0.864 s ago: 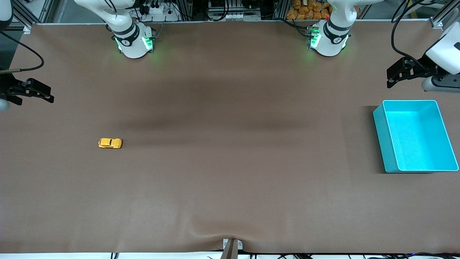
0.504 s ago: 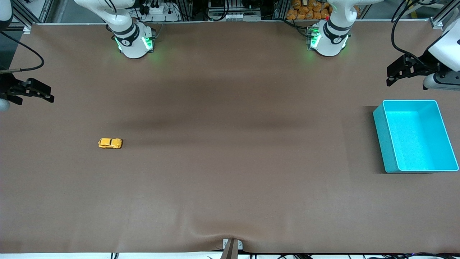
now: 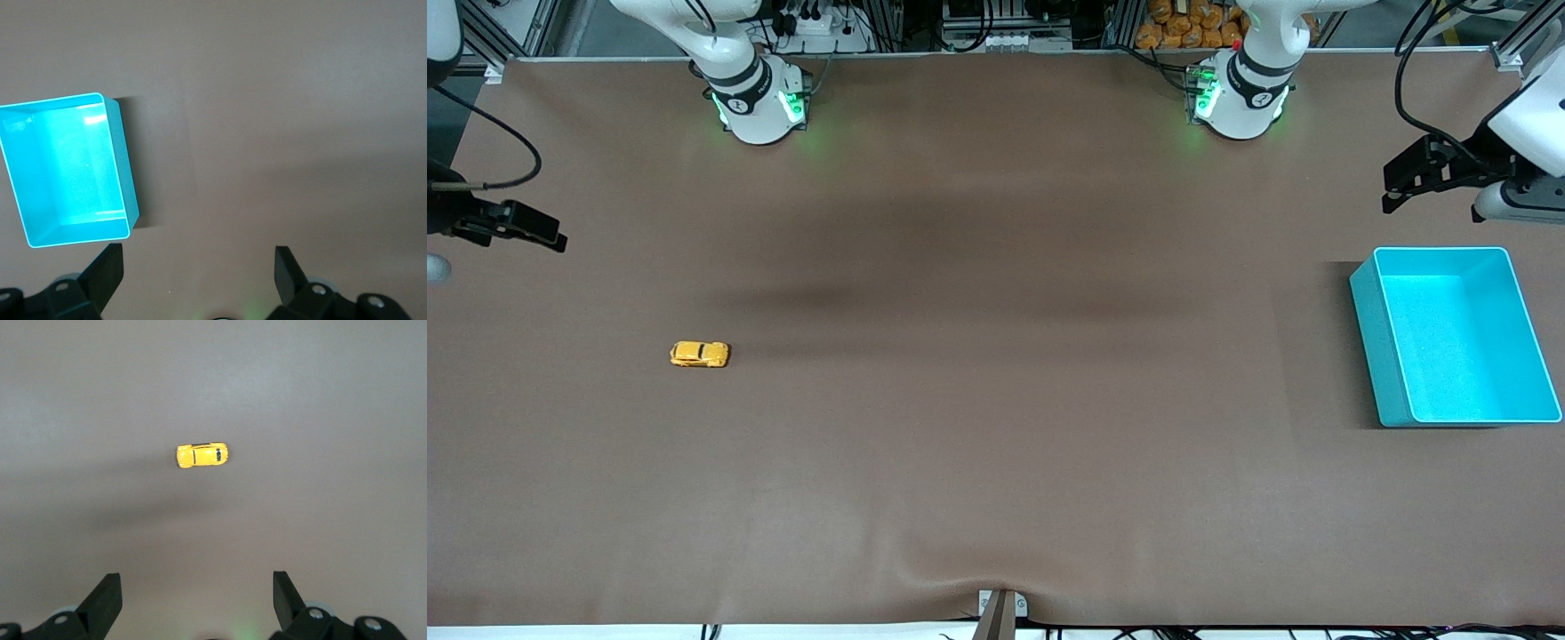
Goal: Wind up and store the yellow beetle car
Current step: 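Move the right gripper over the yellow beetle car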
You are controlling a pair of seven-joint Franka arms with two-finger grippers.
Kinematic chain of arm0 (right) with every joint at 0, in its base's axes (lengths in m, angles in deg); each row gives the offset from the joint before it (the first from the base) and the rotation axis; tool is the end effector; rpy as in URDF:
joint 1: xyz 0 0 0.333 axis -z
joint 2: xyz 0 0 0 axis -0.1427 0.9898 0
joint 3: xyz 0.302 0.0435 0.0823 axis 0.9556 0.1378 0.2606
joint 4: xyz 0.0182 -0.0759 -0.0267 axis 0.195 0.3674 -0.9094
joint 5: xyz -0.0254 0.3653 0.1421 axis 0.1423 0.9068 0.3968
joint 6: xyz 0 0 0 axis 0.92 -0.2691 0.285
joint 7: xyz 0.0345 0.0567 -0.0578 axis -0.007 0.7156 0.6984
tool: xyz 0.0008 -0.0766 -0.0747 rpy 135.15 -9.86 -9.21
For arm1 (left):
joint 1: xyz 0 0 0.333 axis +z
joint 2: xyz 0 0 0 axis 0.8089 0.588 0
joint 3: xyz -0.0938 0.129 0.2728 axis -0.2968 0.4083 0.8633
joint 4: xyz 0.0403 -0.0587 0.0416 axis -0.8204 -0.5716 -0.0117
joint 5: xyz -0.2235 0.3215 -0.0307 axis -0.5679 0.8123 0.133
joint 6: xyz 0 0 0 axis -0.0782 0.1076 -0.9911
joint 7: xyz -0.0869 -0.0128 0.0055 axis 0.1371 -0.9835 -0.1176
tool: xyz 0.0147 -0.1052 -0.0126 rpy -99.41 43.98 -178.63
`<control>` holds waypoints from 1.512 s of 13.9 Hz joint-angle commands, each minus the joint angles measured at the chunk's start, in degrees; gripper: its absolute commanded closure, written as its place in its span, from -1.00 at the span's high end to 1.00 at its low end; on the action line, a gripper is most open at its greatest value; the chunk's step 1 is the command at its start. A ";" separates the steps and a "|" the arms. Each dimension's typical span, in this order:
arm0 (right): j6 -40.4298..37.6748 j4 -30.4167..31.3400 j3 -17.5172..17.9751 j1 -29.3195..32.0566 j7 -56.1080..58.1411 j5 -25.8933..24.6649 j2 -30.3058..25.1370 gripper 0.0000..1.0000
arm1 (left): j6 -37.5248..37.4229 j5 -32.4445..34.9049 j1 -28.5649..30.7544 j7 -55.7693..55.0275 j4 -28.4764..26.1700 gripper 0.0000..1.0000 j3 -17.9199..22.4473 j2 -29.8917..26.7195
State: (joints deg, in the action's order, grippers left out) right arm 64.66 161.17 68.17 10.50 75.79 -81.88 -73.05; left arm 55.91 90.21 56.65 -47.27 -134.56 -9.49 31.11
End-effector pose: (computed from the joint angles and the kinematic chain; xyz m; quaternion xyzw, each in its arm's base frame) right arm 0.5534 -0.0476 0.5817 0.9946 -0.0789 -0.0645 0.0196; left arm 0.5404 -0.0744 0.6668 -0.9971 0.0760 0.0044 0.0079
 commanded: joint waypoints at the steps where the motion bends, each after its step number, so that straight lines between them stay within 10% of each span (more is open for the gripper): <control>1: 0.64 -1.22 0.46 0.52 -4.62 -1.26 2.72 1.00 | -0.20 0.73 -0.11 -0.69 0.33 1.00 -1.92 -0.27; 21: 18.13 0.37 0.37 -0.01 -70.88 4.55 19.68 1.00 | -0.20 1.79 0.41 -0.52 0.16 1.00 -1.13 -0.18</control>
State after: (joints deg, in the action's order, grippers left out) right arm 81.59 161.88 68.39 10.36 10.63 -78.19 -55.13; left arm 55.91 90.73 57.09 -47.90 -134.62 -10.38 31.11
